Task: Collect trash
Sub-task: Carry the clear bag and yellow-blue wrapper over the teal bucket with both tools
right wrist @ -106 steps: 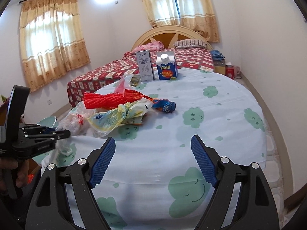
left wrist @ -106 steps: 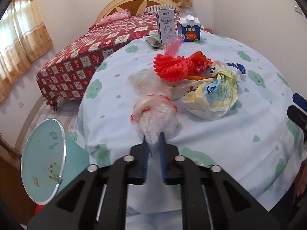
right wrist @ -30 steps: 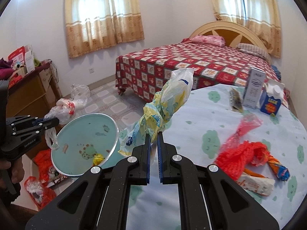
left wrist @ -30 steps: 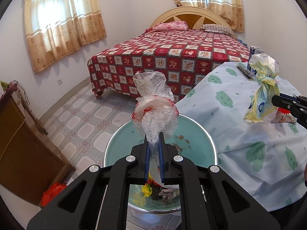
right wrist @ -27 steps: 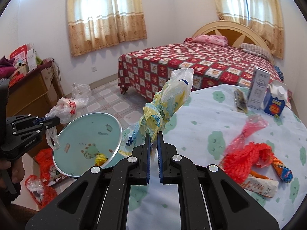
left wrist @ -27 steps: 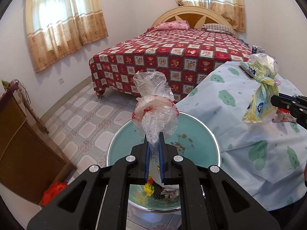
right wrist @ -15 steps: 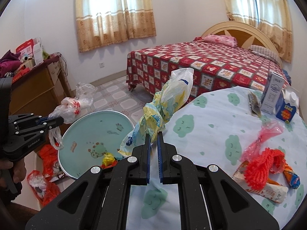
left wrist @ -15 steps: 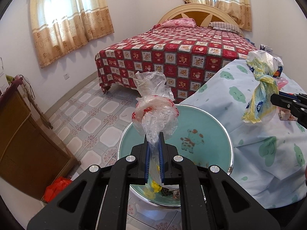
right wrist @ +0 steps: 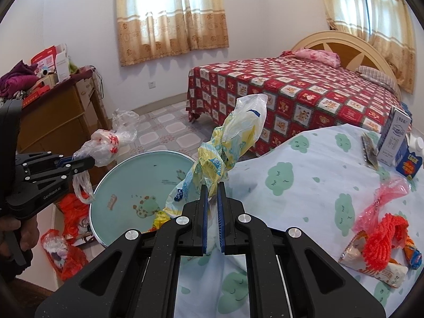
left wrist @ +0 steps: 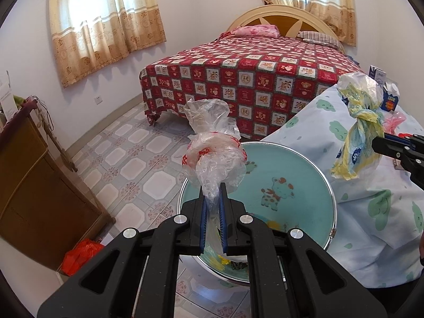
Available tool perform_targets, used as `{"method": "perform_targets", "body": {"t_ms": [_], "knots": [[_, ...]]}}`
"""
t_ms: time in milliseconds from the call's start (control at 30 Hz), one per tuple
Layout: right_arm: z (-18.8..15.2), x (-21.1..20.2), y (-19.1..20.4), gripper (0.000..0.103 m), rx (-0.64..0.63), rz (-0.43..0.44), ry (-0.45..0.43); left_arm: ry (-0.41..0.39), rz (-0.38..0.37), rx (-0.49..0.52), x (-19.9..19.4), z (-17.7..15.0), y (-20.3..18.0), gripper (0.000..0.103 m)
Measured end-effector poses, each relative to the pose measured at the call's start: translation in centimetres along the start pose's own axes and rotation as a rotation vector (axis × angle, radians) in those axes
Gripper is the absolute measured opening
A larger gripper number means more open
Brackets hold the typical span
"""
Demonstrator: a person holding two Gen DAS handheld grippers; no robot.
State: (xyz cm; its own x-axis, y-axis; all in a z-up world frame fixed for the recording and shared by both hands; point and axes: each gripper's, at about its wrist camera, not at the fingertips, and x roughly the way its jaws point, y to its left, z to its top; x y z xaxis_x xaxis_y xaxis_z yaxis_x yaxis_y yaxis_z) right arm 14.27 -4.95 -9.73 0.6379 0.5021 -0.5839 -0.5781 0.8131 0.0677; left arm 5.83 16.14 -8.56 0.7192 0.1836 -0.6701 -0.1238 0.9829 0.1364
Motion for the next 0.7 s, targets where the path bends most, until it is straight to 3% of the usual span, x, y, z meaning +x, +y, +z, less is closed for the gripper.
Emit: {"method": "perform_targets", "body": {"t_ms": [700], "knots": [[0.3,0.7,1.3,0.007,-0.029,0.027,0.009,0.005,0.009,-0.014,0.1,-0.2,1.0,0.01]]}}
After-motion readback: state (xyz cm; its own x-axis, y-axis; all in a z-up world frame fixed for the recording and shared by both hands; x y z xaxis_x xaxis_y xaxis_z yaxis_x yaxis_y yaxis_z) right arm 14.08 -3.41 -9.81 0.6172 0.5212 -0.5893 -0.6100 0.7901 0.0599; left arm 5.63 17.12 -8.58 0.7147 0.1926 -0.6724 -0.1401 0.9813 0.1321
